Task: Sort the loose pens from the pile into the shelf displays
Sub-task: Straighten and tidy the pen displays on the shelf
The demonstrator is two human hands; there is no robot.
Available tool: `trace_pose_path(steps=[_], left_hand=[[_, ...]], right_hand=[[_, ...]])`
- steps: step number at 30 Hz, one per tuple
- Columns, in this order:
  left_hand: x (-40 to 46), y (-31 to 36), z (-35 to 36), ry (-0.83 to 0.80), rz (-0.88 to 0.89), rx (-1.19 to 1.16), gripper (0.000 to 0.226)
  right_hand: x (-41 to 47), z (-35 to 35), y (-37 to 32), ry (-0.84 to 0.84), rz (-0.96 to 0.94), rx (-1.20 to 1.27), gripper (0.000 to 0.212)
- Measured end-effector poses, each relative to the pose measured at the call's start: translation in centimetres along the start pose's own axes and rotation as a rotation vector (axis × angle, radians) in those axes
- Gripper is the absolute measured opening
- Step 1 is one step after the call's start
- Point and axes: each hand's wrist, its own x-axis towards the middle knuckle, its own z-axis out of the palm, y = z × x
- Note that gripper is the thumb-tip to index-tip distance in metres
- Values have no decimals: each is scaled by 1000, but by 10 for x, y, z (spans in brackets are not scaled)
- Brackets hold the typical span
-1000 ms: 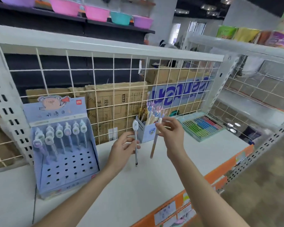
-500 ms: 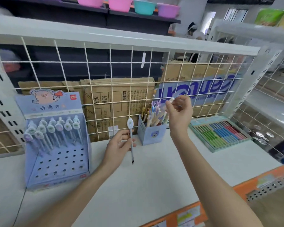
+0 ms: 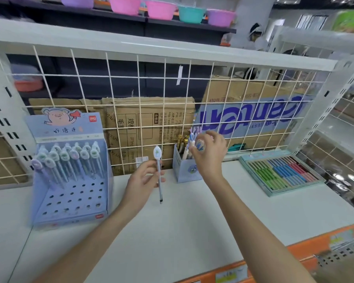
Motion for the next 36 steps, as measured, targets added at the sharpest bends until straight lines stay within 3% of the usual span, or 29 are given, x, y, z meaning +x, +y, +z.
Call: trace_pose_path(steps=[2, 7, 13, 18, 20, 23, 26, 33, 36], left_hand=[[0, 0, 0, 7, -4, 6, 28], [1, 0, -2, 17, 4, 20, 28], [-3, 1, -4, 43, 12, 9, 27], [-16, 1, -17, 106, -4, 38, 25], [-23, 2, -25, 138, -11, 45, 23], [-35, 5, -40, 194, -10, 42, 23], [-50, 5, -60, 258, -12, 21, 29], [-75, 1, -118, 320, 9, 135, 33], [-85, -5, -147, 304, 92, 559, 32]], right_hand=[[0, -3, 1, -36, -51, 5, 40], [0, -3, 8, -35, -190, -68, 23], [-6, -4, 11, 11, -220, -83, 26], [-16, -4, -15, 84, -274, -15, 41], [-27, -3, -37, -22, -352, 167, 37], [-51, 2, -76, -407, -346, 468, 34], [-68, 16, -105, -632, -333, 559, 30], [-82, 52, -150, -753, -349, 653, 23], [-80, 63, -170, -680, -329, 701, 23]])
